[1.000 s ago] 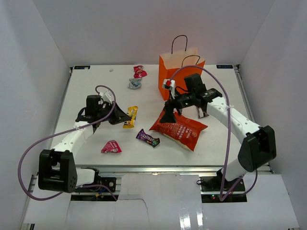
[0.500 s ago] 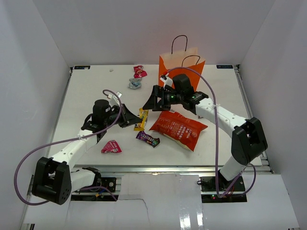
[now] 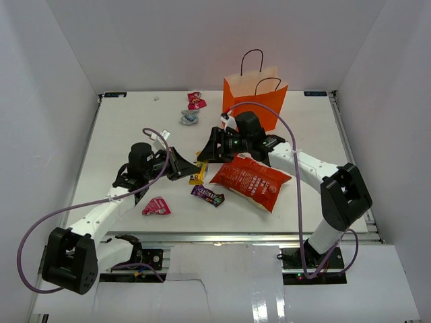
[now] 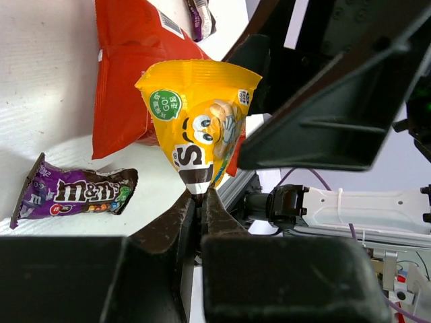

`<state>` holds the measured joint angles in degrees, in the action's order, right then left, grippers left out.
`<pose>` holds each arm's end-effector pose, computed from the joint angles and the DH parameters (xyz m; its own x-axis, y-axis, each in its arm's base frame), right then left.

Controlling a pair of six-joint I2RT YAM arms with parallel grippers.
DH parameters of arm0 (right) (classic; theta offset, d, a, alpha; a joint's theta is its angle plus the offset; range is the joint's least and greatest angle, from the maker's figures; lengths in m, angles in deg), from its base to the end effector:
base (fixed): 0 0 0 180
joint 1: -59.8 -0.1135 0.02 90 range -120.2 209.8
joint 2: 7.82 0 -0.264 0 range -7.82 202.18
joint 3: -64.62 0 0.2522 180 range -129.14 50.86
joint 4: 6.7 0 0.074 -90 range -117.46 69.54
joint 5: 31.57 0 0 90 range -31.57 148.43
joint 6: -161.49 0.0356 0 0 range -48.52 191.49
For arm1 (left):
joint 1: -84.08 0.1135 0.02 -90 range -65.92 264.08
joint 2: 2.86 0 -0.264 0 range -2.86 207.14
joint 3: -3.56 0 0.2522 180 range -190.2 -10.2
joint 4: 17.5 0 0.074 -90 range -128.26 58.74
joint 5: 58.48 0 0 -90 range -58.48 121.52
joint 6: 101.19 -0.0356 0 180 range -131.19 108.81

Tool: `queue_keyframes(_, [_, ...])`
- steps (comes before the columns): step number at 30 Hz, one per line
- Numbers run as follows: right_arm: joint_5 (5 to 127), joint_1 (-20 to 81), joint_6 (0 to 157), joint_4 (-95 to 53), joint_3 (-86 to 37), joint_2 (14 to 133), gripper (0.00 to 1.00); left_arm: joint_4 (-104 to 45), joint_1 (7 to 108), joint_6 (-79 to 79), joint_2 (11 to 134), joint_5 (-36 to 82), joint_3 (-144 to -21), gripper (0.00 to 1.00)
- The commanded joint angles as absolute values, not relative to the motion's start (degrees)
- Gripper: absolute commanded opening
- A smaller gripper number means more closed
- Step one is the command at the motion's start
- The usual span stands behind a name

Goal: Place the snacks into the paper bag

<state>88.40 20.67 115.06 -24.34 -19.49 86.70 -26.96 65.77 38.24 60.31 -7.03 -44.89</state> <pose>0.2846 0.2545 0.2818 -0.8768 0.0564 -0.4775 -0.3925 0.4898 0.7785 0.2187 -0.0957 0.2433 -0.8495 -0.3446 -0.3994 0.2154 0.4645 -0.8590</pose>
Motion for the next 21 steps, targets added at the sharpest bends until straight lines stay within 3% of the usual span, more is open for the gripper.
queue_keyframes(1, [88.05, 20.69, 115.78, -19.42, -18.93, 87.72, 0.65, -24.23, 65.27, 39.17, 58.13, -8.65, -44.12, 0.12])
queue_keyframes(7, [90.06, 20.69, 116.05, -16.86, -18.93, 88.68, 0.42, -23.87, 65.09, 39.17, 57.52, -9.88, -43.68, 0.17])
queue_keyframes(10, [91.03, 20.69, 115.08, -16.15, -19.19, 88.33, 0.31, -23.87, 65.0, 39.26, 56.64, -10.06, -43.25, 0.34])
queue_keyframes(11, [91.38, 20.86, 114.03, -16.15, -19.37, 88.16, 0.27, -23.96, 65.0, 39.26, 56.12, -10.06, -43.16, 0.43])
queue_keyframes(12, [92.0, 20.95, 113.24, -16.15, -19.46, 87.64, 0.25, -23.96, 65.0, 39.35, 55.59, -10.06, -43.16, 0.6])
queue_keyframes(14, [92.79, 21.48, 110.18, -16.07, -19.72, 87.02, 0.2, -25.01, 65.0, 39.0, 53.49, -9.88, -43.59, 0.7])
queue_keyframes(15, [93.92, 21.83, 108.77, -16.15, -20.24, 86.32, 0.18, -25.8, 65.0, 37.95, 52.78, -9.71, -43.94, 0.83])
queue_keyframes(21, [104.91, 26.83, 91.63, -16.07, -25.16, 84.38, 0.15, -38.18, 65.09, 31.44, 48.29, -5.32, -50.71, 0.89])
